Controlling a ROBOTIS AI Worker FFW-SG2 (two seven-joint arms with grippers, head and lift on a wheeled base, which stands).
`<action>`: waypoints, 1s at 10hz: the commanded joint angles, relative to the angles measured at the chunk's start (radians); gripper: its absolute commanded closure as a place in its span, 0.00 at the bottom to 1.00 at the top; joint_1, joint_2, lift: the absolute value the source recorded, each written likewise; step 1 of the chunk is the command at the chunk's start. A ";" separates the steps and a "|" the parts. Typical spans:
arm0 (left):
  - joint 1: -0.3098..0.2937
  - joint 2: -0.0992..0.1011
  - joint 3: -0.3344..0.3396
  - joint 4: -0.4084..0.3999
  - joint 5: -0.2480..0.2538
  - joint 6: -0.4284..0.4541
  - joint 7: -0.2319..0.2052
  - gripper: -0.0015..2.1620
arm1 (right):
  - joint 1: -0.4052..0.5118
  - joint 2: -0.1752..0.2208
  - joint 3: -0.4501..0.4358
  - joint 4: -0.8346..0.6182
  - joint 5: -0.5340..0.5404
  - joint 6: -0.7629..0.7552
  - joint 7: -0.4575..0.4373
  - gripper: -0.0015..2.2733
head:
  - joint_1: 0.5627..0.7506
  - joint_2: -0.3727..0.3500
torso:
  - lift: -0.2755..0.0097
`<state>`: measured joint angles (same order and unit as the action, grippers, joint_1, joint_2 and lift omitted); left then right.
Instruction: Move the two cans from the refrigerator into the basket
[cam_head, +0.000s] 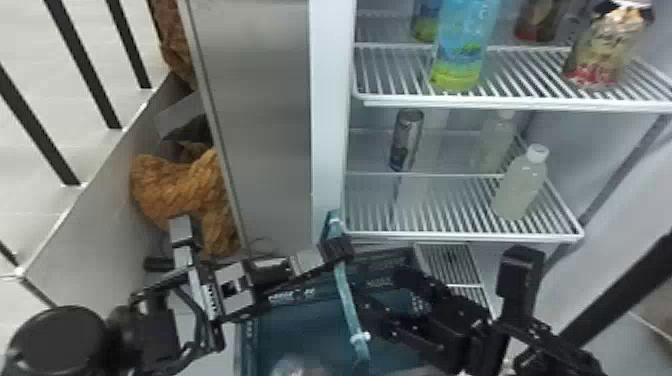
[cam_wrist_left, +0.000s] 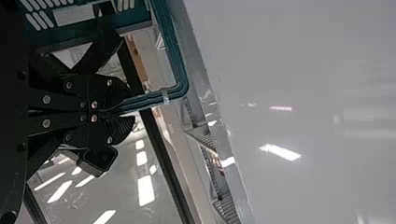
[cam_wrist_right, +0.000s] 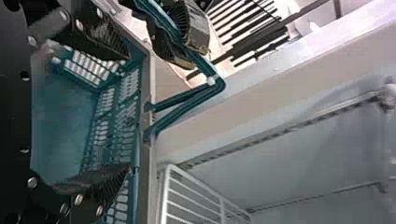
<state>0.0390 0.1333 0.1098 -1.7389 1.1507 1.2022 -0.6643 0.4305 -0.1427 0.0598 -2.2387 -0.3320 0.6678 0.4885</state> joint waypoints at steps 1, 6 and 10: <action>0.000 0.000 0.000 0.000 0.000 -0.002 0.000 0.56 | 0.001 0.009 -0.034 0.006 0.005 -0.059 -0.001 0.06 | 0.70 0.45 | 0.20; 0.000 0.002 -0.006 0.000 0.000 0.003 0.002 0.56 | 0.001 0.022 -0.106 0.024 0.011 -0.221 -0.054 0.06 | 0.70 0.34 | 0.20; 0.000 0.002 -0.008 0.000 0.002 0.003 0.002 0.56 | -0.028 0.031 -0.136 0.078 0.035 -0.341 -0.123 0.06 | 0.70 0.27 | 0.20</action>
<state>0.0392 0.1353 0.1025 -1.7389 1.1525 1.2050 -0.6626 0.4096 -0.1121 -0.0746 -2.1717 -0.3030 0.3467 0.3661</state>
